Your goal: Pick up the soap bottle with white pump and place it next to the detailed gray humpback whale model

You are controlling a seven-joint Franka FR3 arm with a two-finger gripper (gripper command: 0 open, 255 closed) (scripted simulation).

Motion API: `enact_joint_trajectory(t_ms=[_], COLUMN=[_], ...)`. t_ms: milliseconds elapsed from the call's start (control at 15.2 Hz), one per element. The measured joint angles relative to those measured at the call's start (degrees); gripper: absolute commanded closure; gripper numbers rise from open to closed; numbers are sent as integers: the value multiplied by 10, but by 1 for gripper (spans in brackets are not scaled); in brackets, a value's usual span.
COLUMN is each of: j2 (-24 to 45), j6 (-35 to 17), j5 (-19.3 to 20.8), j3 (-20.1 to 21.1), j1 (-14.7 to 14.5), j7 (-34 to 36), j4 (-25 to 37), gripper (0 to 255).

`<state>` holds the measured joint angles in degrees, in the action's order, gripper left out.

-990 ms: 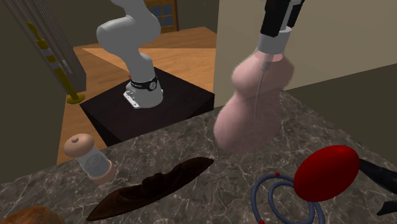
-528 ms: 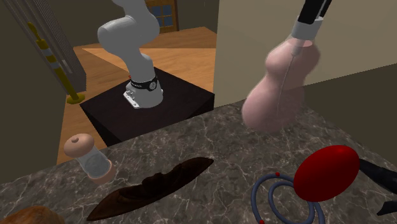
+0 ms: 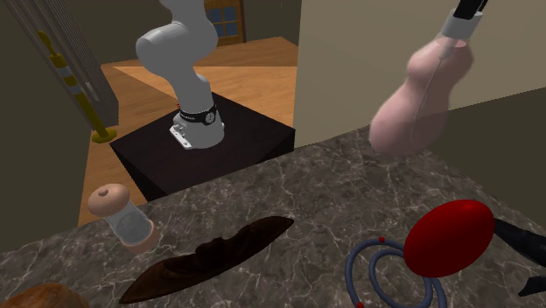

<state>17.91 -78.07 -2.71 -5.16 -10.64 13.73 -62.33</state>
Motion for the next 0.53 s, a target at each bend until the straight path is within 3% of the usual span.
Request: enact_joint_trajectory(t_ms=[264, 528], j2=[83, 83], j6=[45, 23], j5=[-3, -2], j3=[13, 17], j1=[-25, -36], j7=[43, 56], j4=[129, 106], gripper=[255, 255])
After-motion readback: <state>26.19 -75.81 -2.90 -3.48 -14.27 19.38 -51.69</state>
